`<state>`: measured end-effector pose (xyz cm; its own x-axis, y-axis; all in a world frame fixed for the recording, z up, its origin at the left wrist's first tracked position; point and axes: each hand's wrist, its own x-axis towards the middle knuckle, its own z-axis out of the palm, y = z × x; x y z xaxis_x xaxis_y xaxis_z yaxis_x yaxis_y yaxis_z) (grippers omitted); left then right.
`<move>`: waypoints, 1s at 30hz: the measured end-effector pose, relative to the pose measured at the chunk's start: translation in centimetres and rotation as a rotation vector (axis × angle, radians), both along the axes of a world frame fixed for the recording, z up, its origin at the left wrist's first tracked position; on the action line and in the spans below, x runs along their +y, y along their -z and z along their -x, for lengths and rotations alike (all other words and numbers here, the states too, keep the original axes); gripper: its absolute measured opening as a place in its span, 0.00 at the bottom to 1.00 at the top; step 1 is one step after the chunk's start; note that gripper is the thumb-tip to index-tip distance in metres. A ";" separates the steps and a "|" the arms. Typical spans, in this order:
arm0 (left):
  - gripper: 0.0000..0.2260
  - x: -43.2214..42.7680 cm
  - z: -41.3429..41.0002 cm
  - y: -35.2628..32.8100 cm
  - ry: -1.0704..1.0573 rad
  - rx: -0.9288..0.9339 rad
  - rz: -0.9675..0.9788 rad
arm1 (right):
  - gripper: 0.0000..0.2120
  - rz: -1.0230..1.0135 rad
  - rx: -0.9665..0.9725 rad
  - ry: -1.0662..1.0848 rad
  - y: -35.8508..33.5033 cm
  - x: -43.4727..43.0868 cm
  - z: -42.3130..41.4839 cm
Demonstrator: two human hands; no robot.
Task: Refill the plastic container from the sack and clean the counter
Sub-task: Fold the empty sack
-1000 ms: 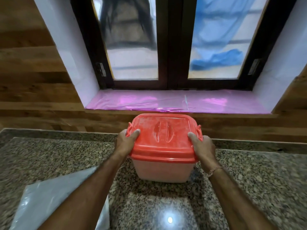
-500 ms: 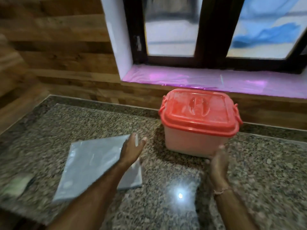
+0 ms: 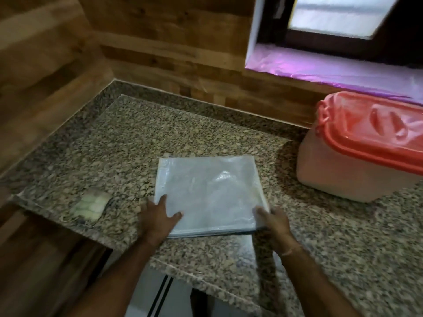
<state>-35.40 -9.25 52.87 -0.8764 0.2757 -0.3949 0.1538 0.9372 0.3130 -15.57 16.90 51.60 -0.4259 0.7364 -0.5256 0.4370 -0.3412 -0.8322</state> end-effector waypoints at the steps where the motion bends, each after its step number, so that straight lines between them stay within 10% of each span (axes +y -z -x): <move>1: 0.40 -0.2 -0.7 -0.2 0.028 -0.002 -0.047 | 0.14 0.100 0.096 0.127 0.3 -0.3 0.0; 8: 0.31 0.8 -0.6 -4.3 0.420 -0.214 0.061 | 0.29 0.461 0.389 0.511 1.3 -3.8 1.8; 12: 0.27 4.1 1.8 -6.8 0.567 -0.684 0.075 | 0.14 0.340 0.129 0.411 1.5 -5.7 3.1; 17: 0.23 7.8 5.9 -5.7 0.389 0.017 -0.075 | 0.14 0.008 -0.075 0.252 1.9 -2.8 1.7; 22: 0.29 10.3 7.5 -2.1 0.329 -0.013 -0.132 | 0.11 0.000 0.140 0.183 -2.8 -2.2 1.3; 30: 0.11 9.9 7.3 -0.7 0.036 -0.195 -0.323 | 0.07 -0.083 -0.300 0.124 -1.2 -2.6 0.3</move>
